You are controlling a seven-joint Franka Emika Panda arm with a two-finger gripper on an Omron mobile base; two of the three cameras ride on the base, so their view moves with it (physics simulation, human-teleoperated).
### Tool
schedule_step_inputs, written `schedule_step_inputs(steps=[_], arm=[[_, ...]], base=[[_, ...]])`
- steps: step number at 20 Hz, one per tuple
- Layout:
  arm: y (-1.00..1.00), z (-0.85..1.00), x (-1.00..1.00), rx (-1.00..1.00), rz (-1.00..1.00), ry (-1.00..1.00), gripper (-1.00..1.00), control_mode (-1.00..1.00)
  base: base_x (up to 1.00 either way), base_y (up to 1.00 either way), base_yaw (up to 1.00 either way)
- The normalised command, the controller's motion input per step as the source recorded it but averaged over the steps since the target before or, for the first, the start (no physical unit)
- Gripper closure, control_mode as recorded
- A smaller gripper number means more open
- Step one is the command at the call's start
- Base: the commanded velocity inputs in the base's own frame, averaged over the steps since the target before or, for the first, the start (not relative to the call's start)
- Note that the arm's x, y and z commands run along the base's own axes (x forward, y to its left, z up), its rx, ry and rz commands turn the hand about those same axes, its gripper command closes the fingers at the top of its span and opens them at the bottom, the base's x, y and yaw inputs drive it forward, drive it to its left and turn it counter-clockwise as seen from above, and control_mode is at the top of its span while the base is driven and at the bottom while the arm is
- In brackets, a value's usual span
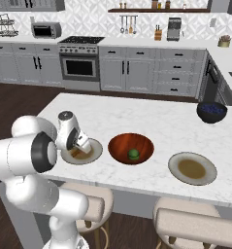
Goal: Pick the chicken drumstick and avocado from their plates and place them in the bowl. Then put the bowl in the fridge.
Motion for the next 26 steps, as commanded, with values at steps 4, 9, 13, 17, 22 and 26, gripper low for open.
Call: schedule_step_inputs(steps=[4, 9, 13, 17, 22, 26], arm=[[0.0, -0.29, 0.5, 0.01, 0.0, 0.02, -1.0, -1.0], [0.0, -0.34, 0.21, 0.02, 0.0, 0.06, -1.0, -1.0], [0.0, -0.32, 0.0, 0.01, 0.0, 0.07, -1.0, -1.0], [0.0, -0.21, 0.0, 0.02, 0.0, 0.04, 1.0, -1.0], [0.0, -0.02, 0.0, 0.0, 0.0, 0.01, 1.0, -1.0], [-0.04, 0.08, 0.0, 0.0, 0.0, 0.0, 1.0, -1.0]], base=[[0.0, 0.0, 0.0], [0.0, 0.0, 0.0], [0.0, 0.0, 0.0], [0.0, 0.0, 0.0], [0.0, 0.0, 0.0], [0.0, 0.0, 0.0]])
